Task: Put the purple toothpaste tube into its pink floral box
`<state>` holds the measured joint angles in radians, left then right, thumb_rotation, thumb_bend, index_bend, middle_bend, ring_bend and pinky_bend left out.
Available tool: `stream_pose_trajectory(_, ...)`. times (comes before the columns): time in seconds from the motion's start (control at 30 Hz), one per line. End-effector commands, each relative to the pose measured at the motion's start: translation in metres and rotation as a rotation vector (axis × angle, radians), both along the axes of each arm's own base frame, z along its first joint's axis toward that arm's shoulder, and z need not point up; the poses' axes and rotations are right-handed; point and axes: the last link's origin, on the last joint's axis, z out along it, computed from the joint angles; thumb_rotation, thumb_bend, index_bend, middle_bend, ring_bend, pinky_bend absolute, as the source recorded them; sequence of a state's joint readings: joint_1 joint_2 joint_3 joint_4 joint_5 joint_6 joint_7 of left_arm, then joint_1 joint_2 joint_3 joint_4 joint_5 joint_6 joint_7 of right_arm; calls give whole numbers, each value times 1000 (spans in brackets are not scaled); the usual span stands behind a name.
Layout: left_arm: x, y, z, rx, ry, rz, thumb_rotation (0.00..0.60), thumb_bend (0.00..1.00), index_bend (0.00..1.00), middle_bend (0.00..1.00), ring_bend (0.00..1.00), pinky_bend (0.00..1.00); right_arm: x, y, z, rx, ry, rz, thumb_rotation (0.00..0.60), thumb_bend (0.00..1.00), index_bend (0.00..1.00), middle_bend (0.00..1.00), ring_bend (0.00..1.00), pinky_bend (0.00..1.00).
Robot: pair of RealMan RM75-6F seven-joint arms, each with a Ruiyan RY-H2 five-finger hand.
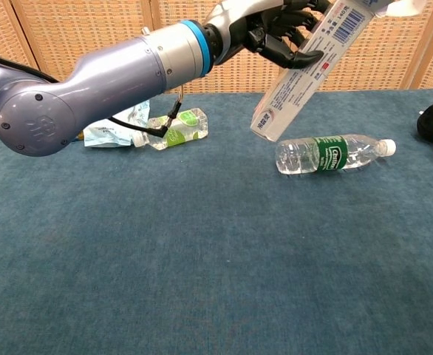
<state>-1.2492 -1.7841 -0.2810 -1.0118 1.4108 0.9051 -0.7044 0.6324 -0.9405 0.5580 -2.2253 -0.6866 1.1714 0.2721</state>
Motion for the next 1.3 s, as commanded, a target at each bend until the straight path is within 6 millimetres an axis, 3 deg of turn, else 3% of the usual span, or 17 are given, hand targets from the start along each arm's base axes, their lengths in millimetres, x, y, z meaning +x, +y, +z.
stream_pose_trajectory(0.03,0,-1,-2,-4,1,1,600,567,527,479,472,540,2,-1,2,-9,-5,2,600,840,665,630,467,451)
stream_pose_trajectory(0.5,4,-4,-5,-4,-46,1,600,567,527,479,472,540,12,-10,0,0,-74,-10,600,839,665,630,467,451)
stream_pose_trajectory(0.87,7,-1,-4,-4,-114,27,600,567,527,479,472,540,8,-9,-5,38,-89,-35,600,839,665,625,467,451)
stream_pose_trajectory(0.93,8,-1,-4,-6,-120,29,600,566,527,479,472,540,7,-8,-6,45,-68,-30,600,839,664,601,464,441)
stream_pose_trajectory(1.0,8,-1,-5,-8,-127,32,600,567,527,479,472,540,8,-5,-8,63,-26,8,600,839,603,499,395,362)
stream_pose_trajectory(1.03,9,-1,-5,-8,-133,33,600,566,527,479,472,540,7,-3,-9,77,7,35,600,804,508,391,309,267)
stream_pose_trajectory(1.1,10,-2,-5,-9,-142,34,600,567,527,479,472,540,5,-2,-8,82,58,68,600,633,297,191,142,103)
stream_pose_trajectory(1.17,11,-2,-5,-10,-149,35,600,567,527,479,472,540,4,-2,-6,61,95,93,600,345,111,36,22,10)
stream_pose_trajectory(1.27,11,-2,-6,-13,-147,35,600,567,527,479,472,540,3,-3,-2,12,114,106,600,54,3,0,0,0)
stream_pose_trajectory(1.3,11,-2,-6,-14,-147,35,600,567,527,479,472,540,3,-4,-1,-5,119,106,600,22,0,0,0,0)
